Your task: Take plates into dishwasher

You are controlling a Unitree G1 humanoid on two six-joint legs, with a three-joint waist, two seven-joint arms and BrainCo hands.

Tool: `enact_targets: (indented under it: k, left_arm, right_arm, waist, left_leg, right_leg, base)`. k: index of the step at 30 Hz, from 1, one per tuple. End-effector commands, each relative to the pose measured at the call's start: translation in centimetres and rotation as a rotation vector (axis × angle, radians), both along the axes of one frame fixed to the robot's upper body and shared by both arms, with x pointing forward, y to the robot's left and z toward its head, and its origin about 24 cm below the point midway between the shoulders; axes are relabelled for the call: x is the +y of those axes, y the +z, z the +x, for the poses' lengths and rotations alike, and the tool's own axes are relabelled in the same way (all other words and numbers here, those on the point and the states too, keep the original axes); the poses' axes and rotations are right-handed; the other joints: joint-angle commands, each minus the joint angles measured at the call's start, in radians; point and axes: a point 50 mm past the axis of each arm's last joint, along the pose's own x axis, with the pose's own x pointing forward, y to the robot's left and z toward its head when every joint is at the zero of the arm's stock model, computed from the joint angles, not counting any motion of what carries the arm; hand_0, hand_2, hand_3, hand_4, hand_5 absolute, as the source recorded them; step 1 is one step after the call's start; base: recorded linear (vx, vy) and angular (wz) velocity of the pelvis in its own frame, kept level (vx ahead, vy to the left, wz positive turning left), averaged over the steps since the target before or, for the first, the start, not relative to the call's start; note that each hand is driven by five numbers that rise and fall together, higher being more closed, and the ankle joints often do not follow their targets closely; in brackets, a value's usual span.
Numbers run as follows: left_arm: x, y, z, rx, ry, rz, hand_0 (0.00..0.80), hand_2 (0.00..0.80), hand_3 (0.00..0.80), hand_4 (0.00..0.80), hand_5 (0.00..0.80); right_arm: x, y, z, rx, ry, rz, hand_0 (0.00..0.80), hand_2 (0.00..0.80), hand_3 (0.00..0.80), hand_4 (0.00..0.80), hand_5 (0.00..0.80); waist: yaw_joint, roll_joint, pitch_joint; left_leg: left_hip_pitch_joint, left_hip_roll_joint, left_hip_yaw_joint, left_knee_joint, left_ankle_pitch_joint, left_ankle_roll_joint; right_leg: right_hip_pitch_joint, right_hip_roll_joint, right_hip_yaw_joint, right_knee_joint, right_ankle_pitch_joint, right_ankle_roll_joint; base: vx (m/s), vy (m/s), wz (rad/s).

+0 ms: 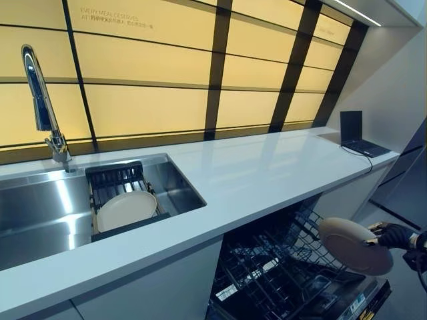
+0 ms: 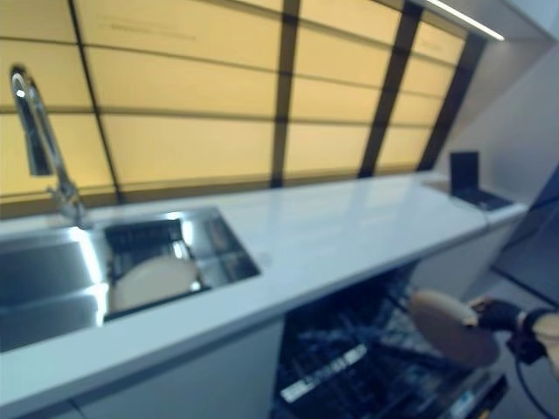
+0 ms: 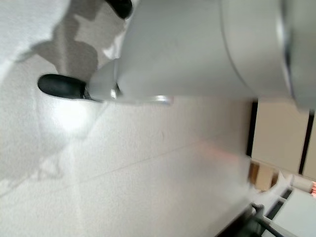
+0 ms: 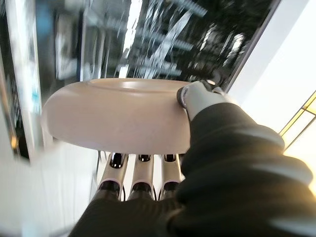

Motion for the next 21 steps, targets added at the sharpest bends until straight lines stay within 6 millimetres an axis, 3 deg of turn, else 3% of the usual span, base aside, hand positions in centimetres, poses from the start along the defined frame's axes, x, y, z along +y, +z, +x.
enact_targets:
  k: [1, 9, 17, 21]
  left_arm:
    - [0.9, 0.8, 1.8, -0.064, -0.022, 0.031, 0.000, 0.000, 0.000, 0.000, 0.000]
    - [0.8, 0.7, 1.7, -0.082, -0.030, 0.016, 0.000, 0.000, 0.000, 0.000, 0.000]
    - [0.7, 0.8, 1.9, -0.095, -0.043, 0.009, 0.000, 0.000, 0.000, 0.000, 0.000]
    - [0.3, 0.7, 2.2, -0.104, -0.043, 0.013, 0.000, 0.000, 0.000, 0.000, 0.000]
  right_arm:
    - [1.9, 0.0, 1.3, -0.070, 0.027, 0.189, 0.800, 0.800, 0.800, 0.800, 0.800]
    - [4.0, -4.0, 0.9, 0.008, 0.011, 0.380, 0.800, 0.800, 0.800, 0.800, 0.800]
    - [5.9, -5.8, 1.3, 0.034, -0.033, 0.538, 0.800, 0.800, 0.800, 0.800, 0.800]
    - [6.9, -6.7, 1.6, 0.038, -0.026, 0.523, 0.800, 0.800, 0.800, 0.800, 0.800]
  waist:
    - [0.016, -0.031, 0.034]
    - [0.023, -0.015, 0.049]
    - [0.030, 0.000, 0.068]
    - [0.036, 0.006, 0.074]
  left_leg:
    - [-0.012, -0.026, -0.002, 0.000, -0.019, 0.045]
    - [-0.025, -0.027, -0.017, 0.000, -0.008, 0.038]
    - [-0.039, -0.028, -0.030, 0.000, 0.001, 0.031]
    - [-0.042, -0.029, -0.037, 0.000, 0.004, 0.030]
  right_leg:
    - [0.045, -0.012, 0.009, 0.002, -0.023, 0.057]
    - [0.040, -0.015, 0.002, 0.002, -0.026, 0.051]
    - [0.033, -0.017, -0.005, 0.002, -0.025, 0.048]
    - [0.033, -0.018, -0.010, 0.002, -0.027, 0.047]
  base:
    - [-0.014, -0.036, 0.02]
    - [-0.020, -0.033, 0.11]
    - [-0.020, -0.016, 0.05]
    - [0.003, -0.015, 0.04]
